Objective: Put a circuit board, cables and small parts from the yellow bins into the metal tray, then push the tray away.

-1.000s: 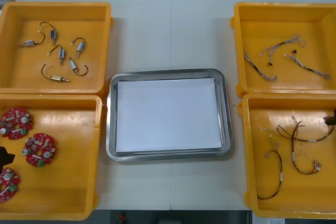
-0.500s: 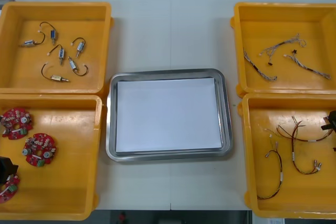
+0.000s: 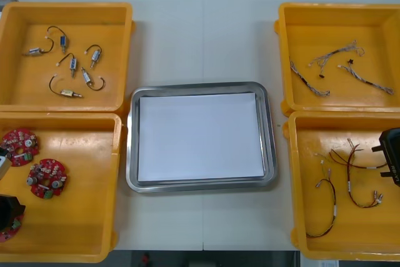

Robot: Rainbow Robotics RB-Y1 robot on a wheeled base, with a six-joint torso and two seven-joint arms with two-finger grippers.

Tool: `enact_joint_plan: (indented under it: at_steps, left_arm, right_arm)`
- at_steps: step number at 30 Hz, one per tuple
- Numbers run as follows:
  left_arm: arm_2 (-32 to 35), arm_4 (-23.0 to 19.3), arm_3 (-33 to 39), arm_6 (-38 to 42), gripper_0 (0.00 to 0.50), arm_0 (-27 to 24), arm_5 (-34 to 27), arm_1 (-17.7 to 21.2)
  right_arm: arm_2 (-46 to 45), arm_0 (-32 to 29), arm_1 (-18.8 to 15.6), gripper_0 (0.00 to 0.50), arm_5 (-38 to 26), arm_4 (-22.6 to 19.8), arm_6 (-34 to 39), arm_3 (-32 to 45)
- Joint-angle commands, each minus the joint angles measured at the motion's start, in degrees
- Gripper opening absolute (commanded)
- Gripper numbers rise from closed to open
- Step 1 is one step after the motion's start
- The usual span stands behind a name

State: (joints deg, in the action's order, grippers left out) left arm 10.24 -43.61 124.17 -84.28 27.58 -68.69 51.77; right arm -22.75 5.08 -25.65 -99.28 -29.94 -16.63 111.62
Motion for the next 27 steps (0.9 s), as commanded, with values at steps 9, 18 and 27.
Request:
enact_joint_plan:
  at_steps: [9, 18, 27]
  left_arm:
    - [-3.2, 1.5, -2.8, -4.5, 0.5, -0.7, 3.7, 2.7]
    - [-4.9, 1.8, -5.2, -4.7, 0.5, -1.5, 6.3, 3.1]
    - [-5.1, 2.2, -5.1, -4.7, 0.337, -1.7, 6.6, 3.1]
  right_arm:
    - [3.7, -0.4, 1.8, 0.5, 4.3, 2.7, 2.4, -4.7]
    - [6.0, -0.5, 2.2, 0.5, 5.8, 3.9, 4.1, -6.9]
    - [6.6, -1.7, 2.2, 0.5, 6.9, 4.0, 4.8, -7.1]
